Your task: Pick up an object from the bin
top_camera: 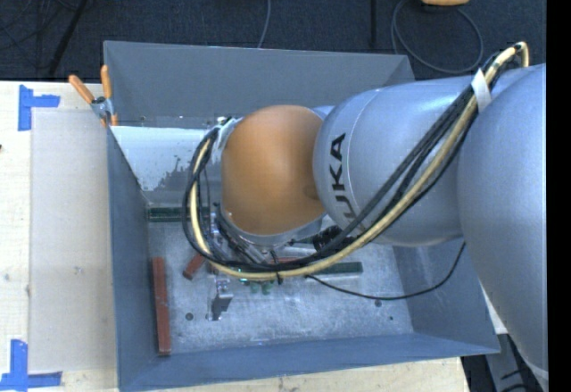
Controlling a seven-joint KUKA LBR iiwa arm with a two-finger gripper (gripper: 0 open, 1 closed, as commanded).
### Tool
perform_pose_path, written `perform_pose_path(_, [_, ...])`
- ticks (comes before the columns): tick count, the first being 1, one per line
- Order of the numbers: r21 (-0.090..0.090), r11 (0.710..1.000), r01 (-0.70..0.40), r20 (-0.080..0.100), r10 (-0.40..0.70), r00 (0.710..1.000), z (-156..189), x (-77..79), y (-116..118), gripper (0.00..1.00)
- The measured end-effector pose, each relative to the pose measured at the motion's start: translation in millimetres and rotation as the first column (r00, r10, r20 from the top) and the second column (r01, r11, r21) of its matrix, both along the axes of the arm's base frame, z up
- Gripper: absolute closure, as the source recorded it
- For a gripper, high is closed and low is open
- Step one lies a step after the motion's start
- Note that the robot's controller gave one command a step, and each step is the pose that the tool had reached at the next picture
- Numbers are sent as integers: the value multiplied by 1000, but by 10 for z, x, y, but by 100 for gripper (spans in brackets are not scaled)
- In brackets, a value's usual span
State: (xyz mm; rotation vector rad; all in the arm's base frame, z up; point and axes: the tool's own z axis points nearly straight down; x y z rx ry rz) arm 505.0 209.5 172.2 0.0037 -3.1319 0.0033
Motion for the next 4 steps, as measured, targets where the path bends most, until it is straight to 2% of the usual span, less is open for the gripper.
perform_pose_path(1, [2, 1000, 4, 7, -4, 1000, 39, 21, -9, 0])
perform_pose_path(2, [5, 1000, -18, 15, 17, 1000, -421, 229, -184, 0])
perform_pose_path(3, [5, 999, -52, 25, 52, 998, -956, 428, -508, 100])
perform_pose_path(4, [6, 999, -51, 25, 51, 998, -956, 428, -507, 100])
